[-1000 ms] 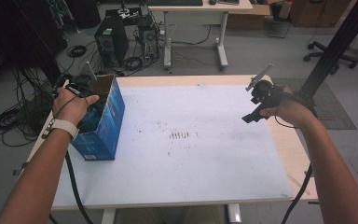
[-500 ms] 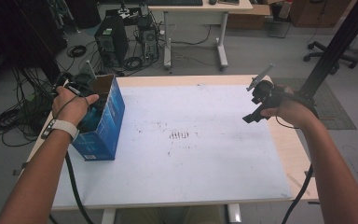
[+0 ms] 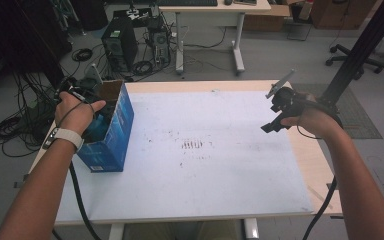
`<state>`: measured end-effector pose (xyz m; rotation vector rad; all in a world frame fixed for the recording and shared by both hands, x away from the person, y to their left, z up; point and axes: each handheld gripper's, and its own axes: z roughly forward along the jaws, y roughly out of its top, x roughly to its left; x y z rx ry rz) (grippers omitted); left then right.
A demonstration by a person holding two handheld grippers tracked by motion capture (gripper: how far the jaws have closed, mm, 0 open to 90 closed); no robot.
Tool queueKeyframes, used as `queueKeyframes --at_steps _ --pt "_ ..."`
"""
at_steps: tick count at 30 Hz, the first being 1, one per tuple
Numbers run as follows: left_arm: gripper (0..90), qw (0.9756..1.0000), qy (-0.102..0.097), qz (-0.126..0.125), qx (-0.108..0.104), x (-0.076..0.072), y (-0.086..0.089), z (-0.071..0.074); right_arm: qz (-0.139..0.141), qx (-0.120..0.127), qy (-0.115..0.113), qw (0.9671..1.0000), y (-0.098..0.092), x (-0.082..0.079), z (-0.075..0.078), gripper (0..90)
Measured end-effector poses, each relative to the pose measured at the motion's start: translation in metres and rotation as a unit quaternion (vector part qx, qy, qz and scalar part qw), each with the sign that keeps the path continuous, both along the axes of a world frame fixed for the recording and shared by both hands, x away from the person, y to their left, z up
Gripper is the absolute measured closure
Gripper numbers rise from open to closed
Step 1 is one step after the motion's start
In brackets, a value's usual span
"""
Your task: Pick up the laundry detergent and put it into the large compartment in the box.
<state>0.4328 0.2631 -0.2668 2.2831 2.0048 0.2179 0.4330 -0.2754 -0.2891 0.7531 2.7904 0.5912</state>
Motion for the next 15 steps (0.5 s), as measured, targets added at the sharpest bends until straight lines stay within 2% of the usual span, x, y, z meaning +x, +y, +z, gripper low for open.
queueKeyframes --at_steps 15 --pt "14.6 0.9999 -0.005 -0.004 -0.012 -0.003 0.0 0.011 0.001 0.001 -0.002 1.0 0.0 -0.002 0.002 11.0"
